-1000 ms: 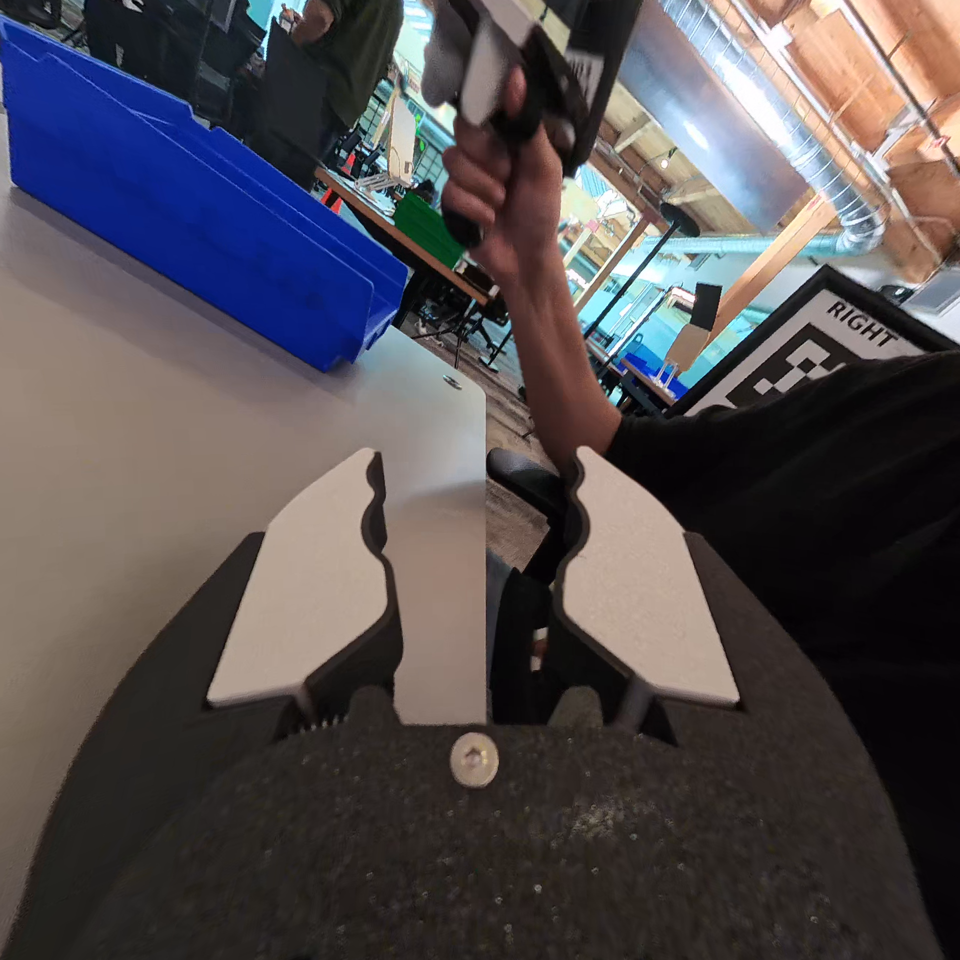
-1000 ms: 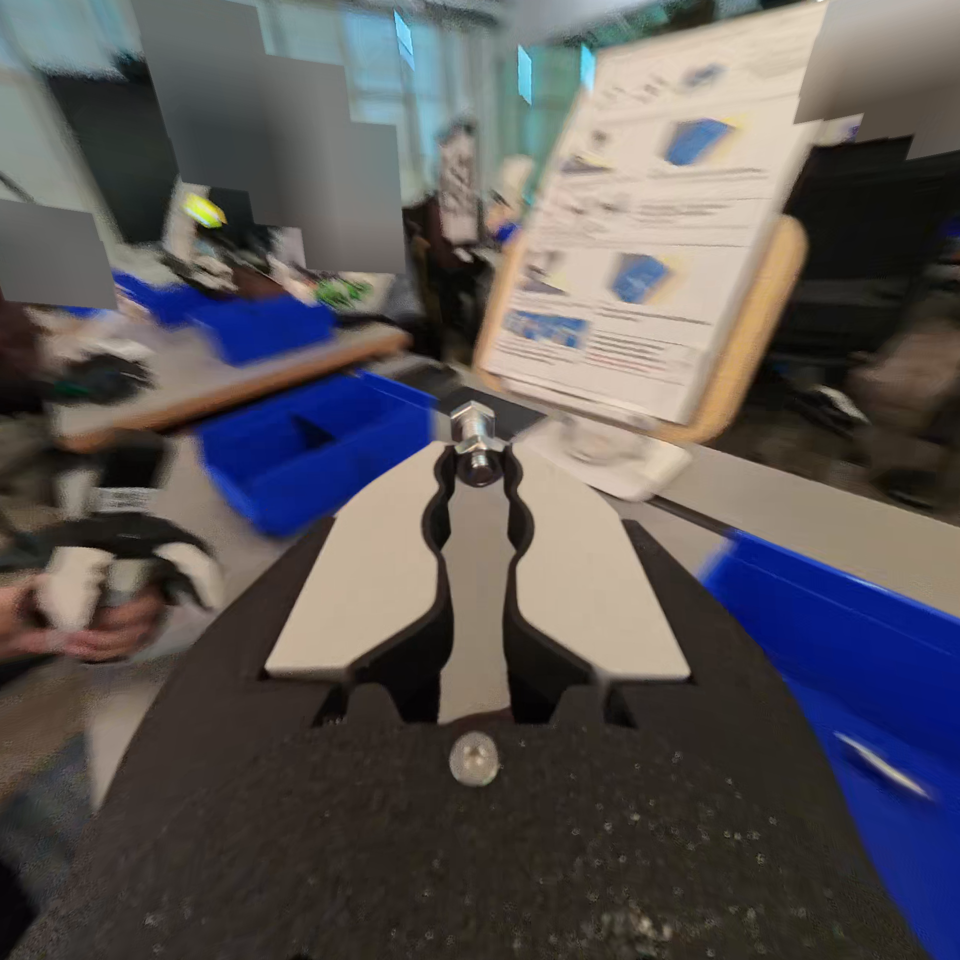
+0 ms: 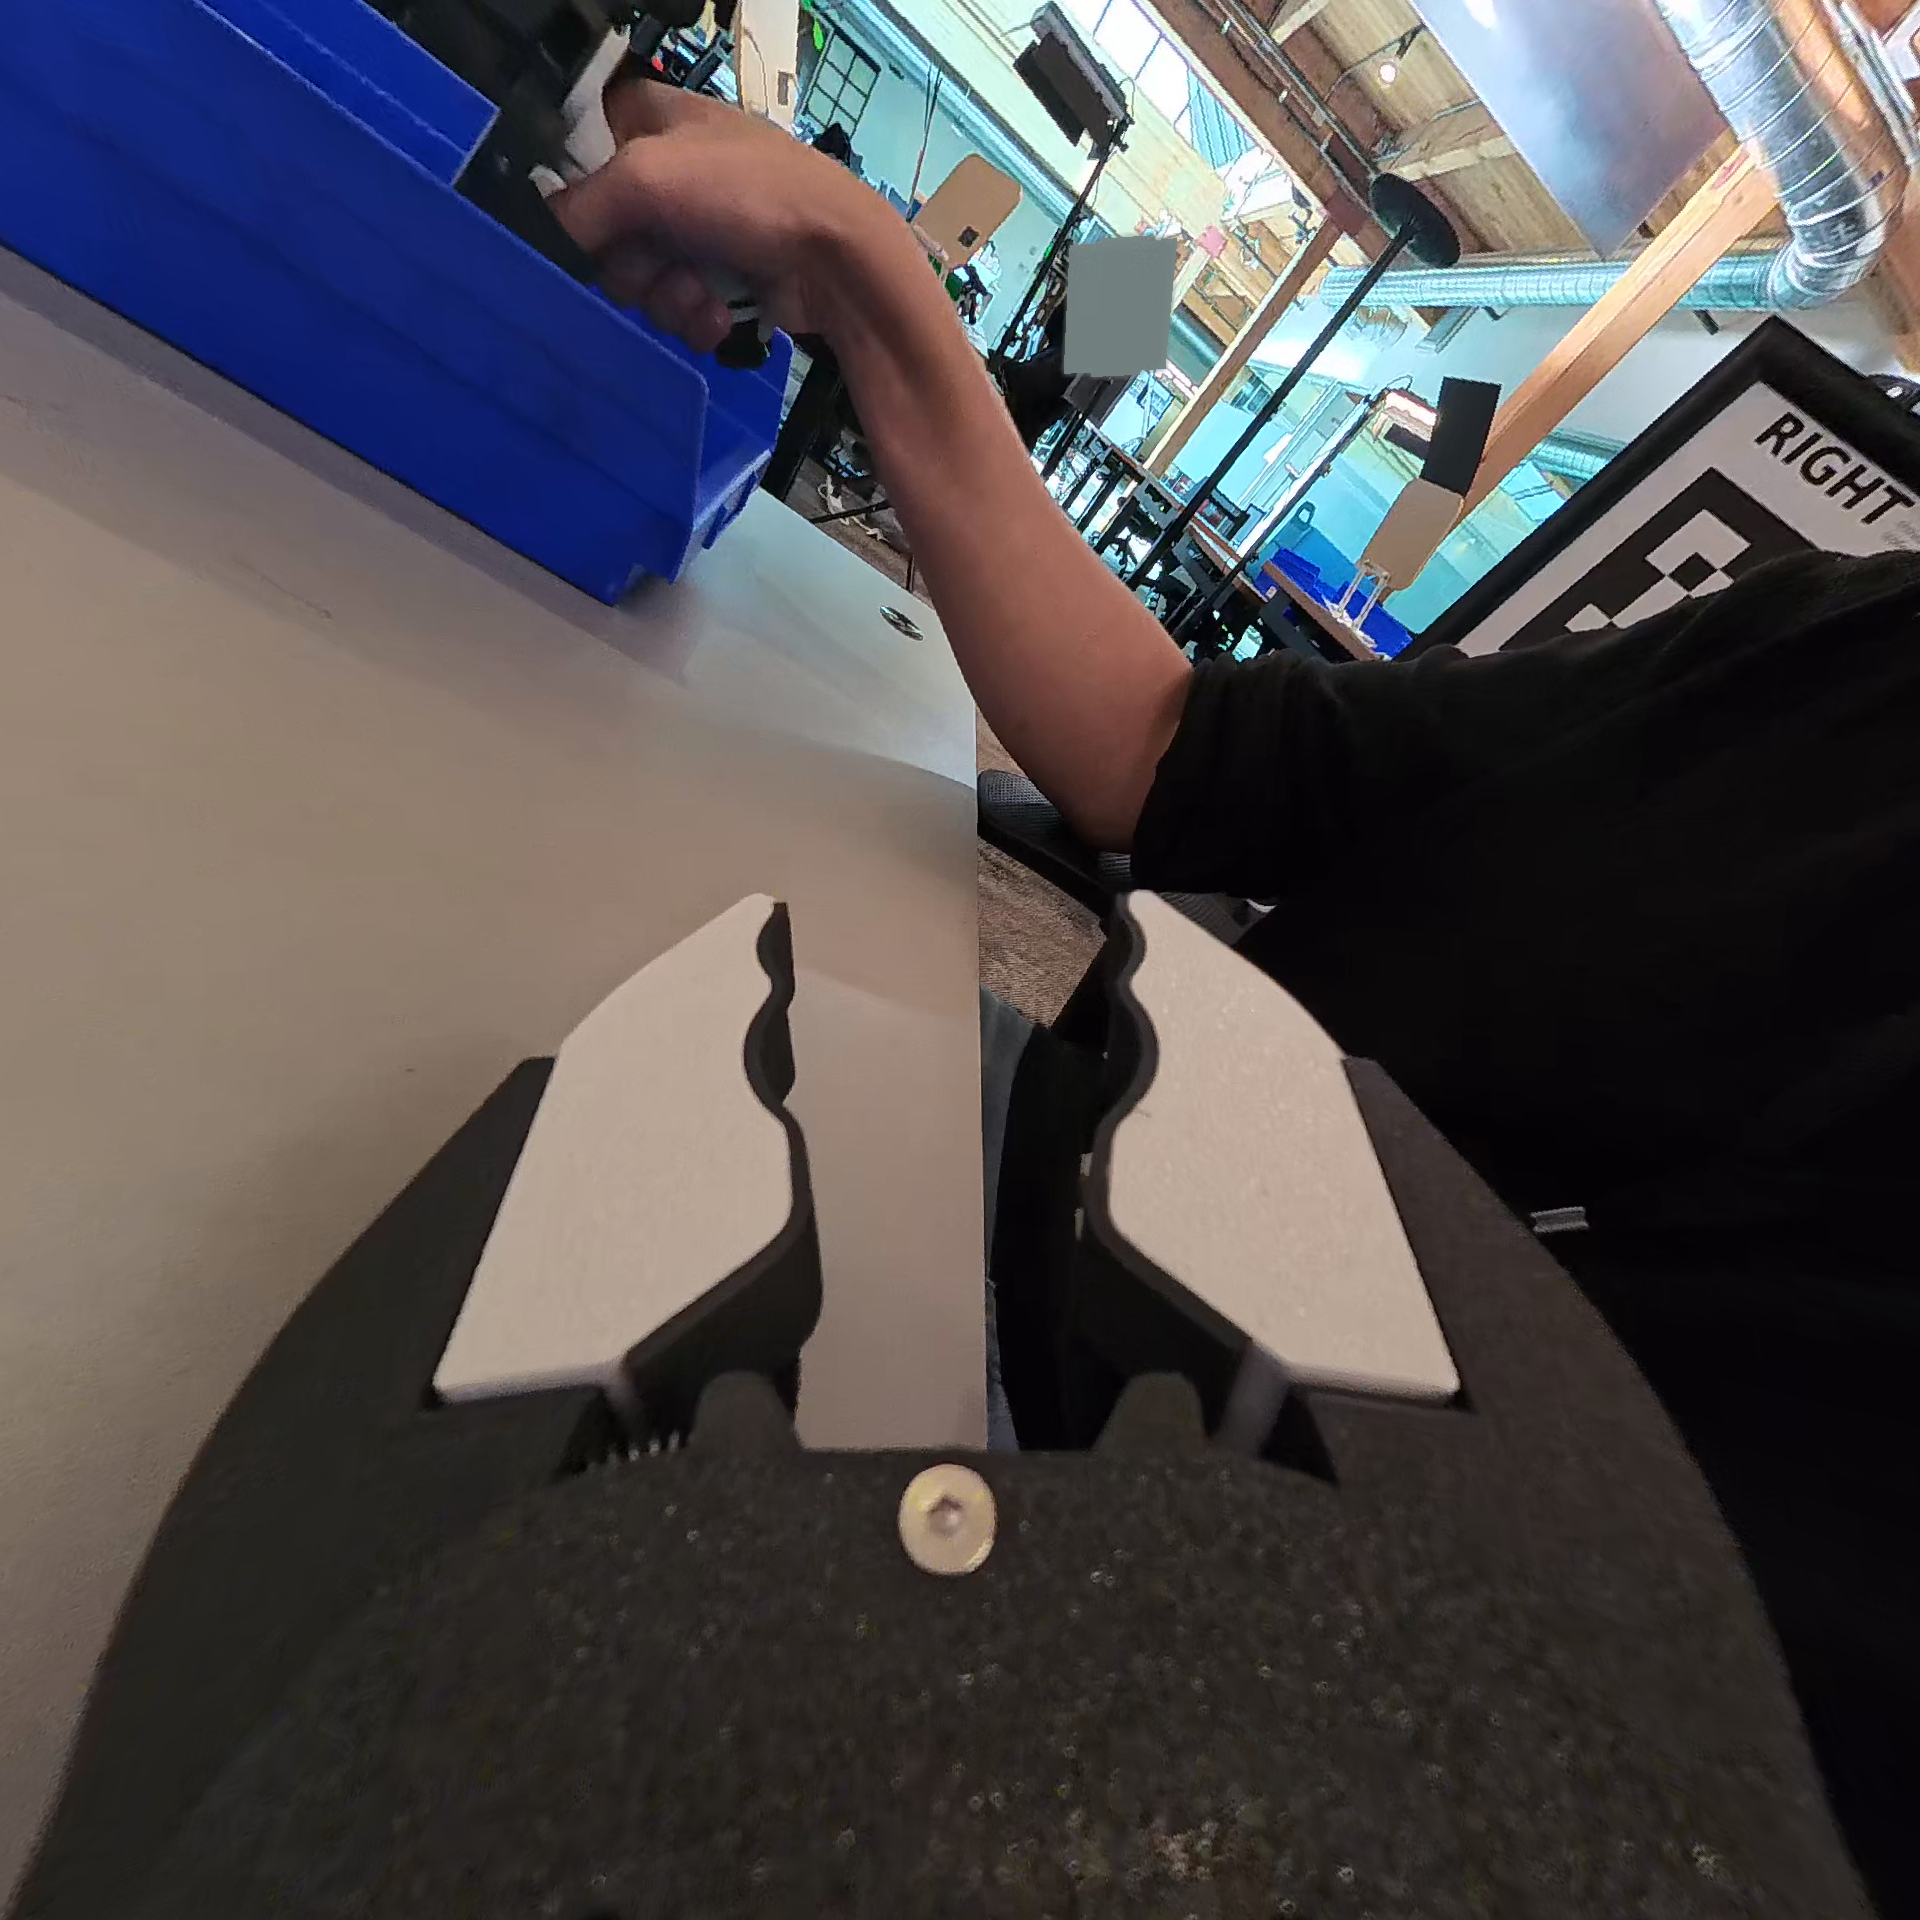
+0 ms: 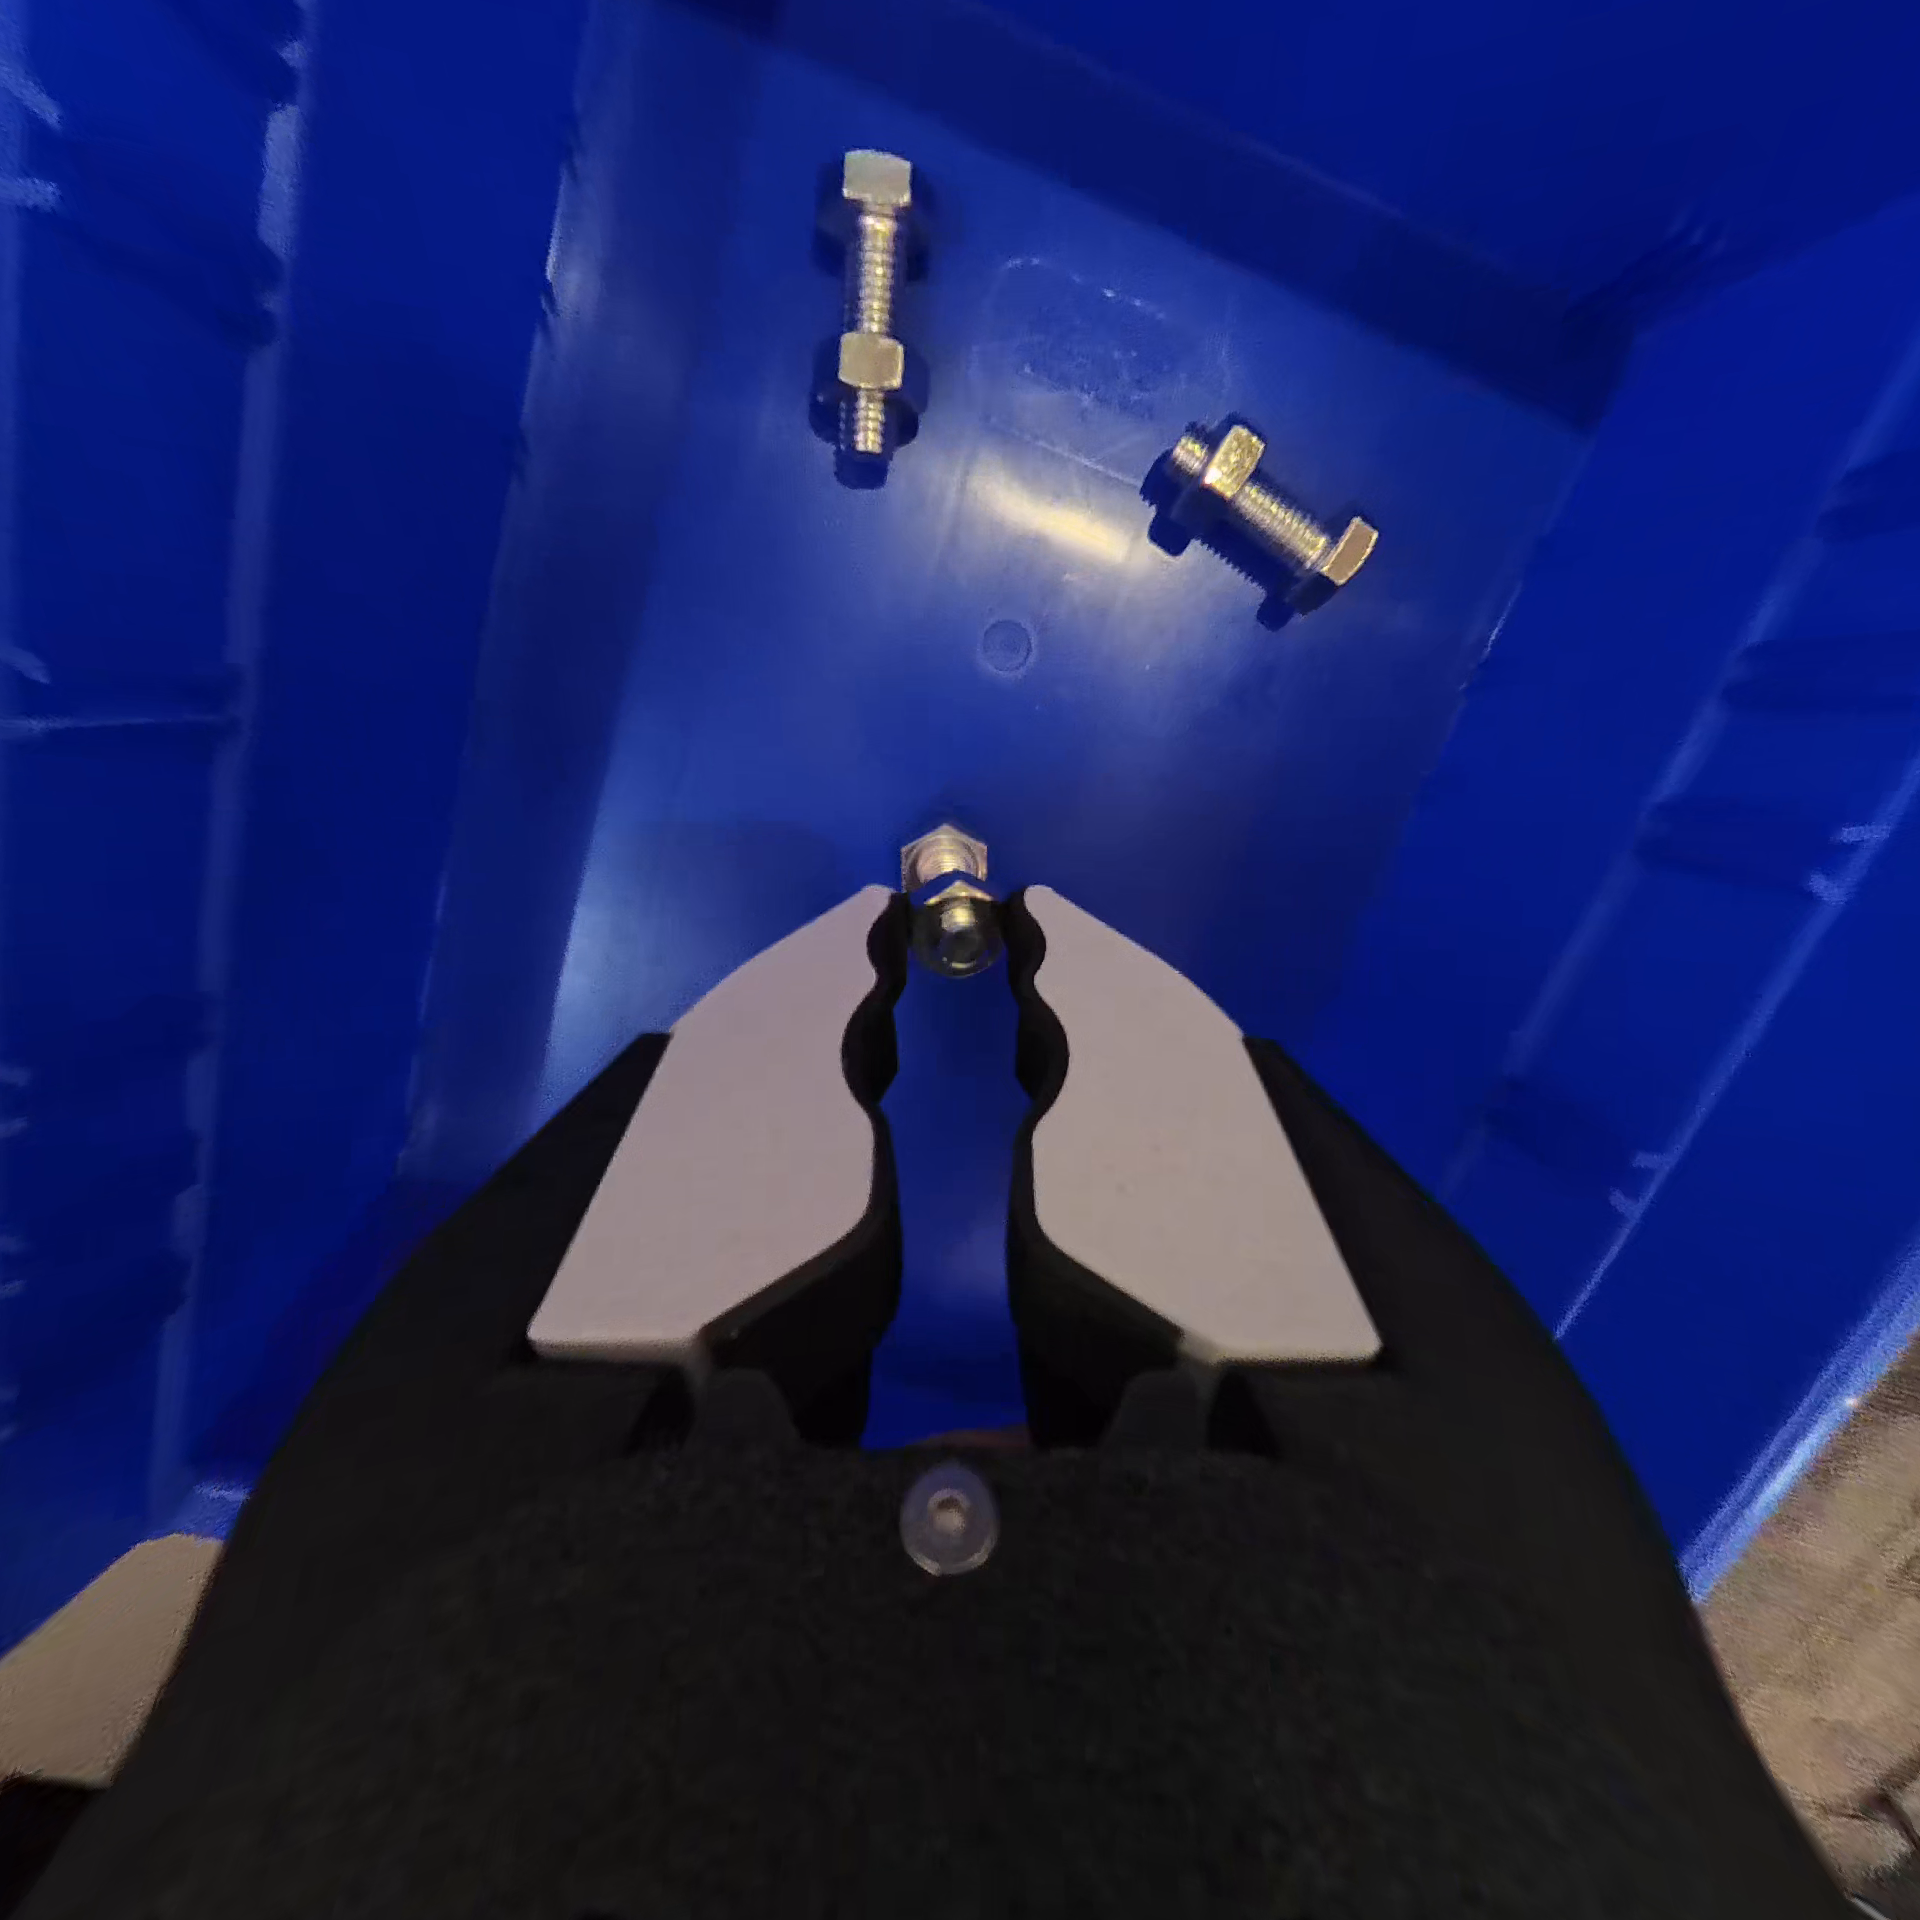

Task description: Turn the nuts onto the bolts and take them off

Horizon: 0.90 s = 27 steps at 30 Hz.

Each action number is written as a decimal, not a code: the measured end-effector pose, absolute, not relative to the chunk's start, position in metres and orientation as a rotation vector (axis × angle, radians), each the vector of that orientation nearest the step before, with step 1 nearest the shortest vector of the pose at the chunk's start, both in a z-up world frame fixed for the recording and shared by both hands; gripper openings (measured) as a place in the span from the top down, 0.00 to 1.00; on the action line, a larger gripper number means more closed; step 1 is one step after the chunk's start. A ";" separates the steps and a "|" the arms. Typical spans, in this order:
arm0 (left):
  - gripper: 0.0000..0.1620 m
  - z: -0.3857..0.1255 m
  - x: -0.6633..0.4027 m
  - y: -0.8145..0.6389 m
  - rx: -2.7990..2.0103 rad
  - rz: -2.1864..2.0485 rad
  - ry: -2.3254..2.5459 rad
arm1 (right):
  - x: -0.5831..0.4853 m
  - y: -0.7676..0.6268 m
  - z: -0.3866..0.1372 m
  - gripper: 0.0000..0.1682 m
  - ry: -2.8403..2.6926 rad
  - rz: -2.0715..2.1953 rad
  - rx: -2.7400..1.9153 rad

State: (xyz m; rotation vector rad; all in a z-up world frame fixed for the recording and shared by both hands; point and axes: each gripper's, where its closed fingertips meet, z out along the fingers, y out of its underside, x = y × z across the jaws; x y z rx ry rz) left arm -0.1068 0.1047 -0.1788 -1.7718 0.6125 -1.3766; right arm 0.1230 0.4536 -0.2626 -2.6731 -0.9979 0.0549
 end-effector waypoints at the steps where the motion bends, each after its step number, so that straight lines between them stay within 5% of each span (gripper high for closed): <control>1: 0.65 -0.178 -0.107 0.105 -1.769 -1.384 0.608 | 0.122 0.456 -0.261 0.87 -1.013 0.038 -2.644; 3: 0.65 -0.177 -0.107 0.104 -1.765 -1.390 0.608 | 0.119 0.461 -0.249 0.68 -0.987 0.032 -2.591; 5: 0.64 -0.177 -0.108 0.105 -1.766 -1.374 0.613 | 0.118 0.463 -0.223 0.59 -0.952 0.043 -2.523; 14: 0.64 -0.183 -0.141 0.122 -1.852 -0.882 0.550 | 0.048 0.357 -0.010 0.66 -0.843 0.396 -1.665; 21: 0.63 -0.166 -0.242 0.112 -1.825 -0.377 0.125 | -0.009 0.234 -0.169 0.64 -0.924 0.757 -1.817; 27: 0.64 -0.183 -0.287 0.092 -1.887 -0.279 -0.003 | -0.008 0.177 -0.237 0.65 -1.127 0.944 -2.099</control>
